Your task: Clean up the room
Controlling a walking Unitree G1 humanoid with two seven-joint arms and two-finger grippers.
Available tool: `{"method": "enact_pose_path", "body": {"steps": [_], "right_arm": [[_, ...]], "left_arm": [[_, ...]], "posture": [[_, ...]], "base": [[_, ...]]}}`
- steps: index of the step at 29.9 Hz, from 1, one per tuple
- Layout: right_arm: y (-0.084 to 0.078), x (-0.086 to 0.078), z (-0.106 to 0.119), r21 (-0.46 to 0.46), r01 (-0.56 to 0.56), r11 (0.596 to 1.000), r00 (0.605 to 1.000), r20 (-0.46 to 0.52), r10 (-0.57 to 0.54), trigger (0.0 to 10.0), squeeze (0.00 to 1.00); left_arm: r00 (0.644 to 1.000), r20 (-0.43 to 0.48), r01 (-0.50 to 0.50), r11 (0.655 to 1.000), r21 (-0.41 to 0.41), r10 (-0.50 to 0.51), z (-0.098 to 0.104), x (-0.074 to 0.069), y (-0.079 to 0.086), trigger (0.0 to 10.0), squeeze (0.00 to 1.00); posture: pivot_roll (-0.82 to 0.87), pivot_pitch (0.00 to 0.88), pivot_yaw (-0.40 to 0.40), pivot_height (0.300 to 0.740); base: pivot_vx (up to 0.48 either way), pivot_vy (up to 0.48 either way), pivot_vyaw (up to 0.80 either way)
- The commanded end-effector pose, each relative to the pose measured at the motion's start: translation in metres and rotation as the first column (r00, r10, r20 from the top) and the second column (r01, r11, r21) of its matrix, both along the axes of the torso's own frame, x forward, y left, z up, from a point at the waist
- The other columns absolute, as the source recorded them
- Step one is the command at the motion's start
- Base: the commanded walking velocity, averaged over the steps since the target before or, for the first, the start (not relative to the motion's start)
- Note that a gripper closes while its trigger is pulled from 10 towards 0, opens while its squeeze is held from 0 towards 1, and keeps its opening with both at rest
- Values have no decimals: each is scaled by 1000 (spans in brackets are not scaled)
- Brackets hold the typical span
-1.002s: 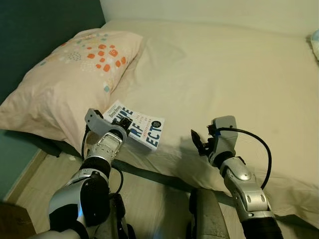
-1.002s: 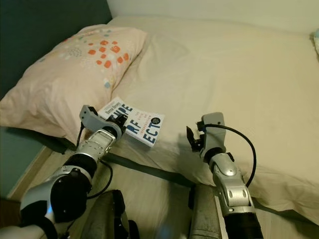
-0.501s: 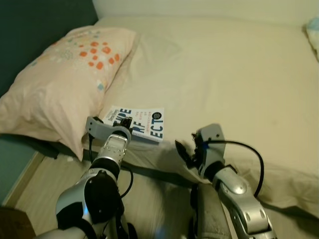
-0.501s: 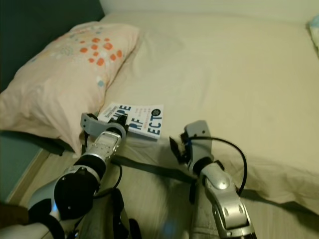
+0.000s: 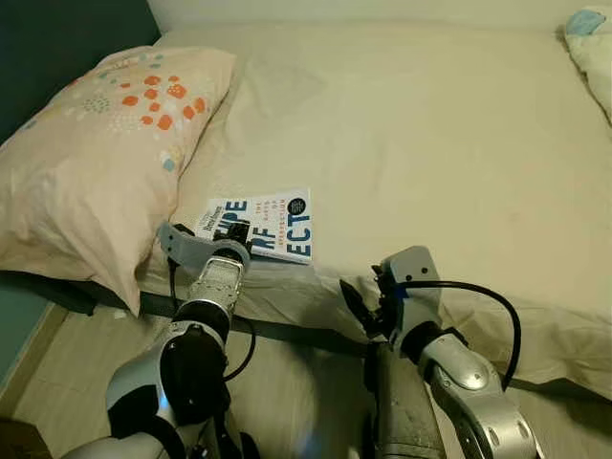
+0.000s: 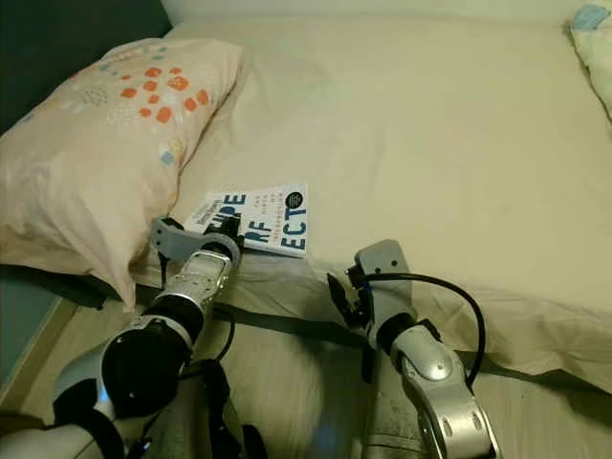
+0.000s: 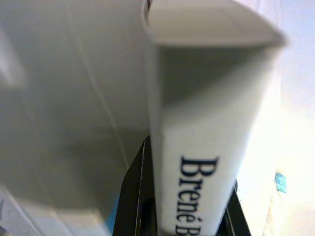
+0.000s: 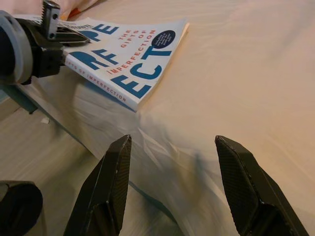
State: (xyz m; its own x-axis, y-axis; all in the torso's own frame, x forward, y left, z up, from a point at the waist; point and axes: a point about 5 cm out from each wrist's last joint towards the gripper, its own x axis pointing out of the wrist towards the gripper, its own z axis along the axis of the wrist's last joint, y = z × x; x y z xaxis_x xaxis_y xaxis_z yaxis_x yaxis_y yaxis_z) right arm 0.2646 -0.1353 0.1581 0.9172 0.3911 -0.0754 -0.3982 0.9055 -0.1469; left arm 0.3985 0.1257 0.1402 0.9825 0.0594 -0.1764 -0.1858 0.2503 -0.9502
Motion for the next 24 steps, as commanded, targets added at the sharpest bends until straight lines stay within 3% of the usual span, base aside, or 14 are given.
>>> {"method": "enact_pose_path", "body": {"steps": [1,5,9,18,24], "right_arm": [[2,-6,-3,-7,-12,1000,1000,-26,12,10000,0],[1,-9,-1,-13,-12,1000,1000,-27,11,10000,0],[-1,-13,1,-18,-6,1000,1000,-30,6,10000,0],[1,-16,3,-14,-11,1000,999,-40,10,10000,0],[0,-17,3,-17,-19,1000,998,-53,18,10000,0]], "left_arm": [[998,-45,38,999,33,-37,-10,-3,-1,10000,0],[997,-42,66,996,67,-63,-9,-3,-2,10000,0],[995,-42,96,983,157,-90,-8,-2,4,10000,0],[997,-58,55,976,211,-43,-10,-3,23,10000,0],[995,-87,-23,973,230,44,-14,-6,40,10000,0]], "posture": [[-381,431,110,547],[-389,436,111,547],[-394,440,110,547],[-388,439,102,547],[-381,443,95,547]], "base": [[0,0,0],[0,0,0],[0,0,0],[0,0,0],[0,0,0]]}}
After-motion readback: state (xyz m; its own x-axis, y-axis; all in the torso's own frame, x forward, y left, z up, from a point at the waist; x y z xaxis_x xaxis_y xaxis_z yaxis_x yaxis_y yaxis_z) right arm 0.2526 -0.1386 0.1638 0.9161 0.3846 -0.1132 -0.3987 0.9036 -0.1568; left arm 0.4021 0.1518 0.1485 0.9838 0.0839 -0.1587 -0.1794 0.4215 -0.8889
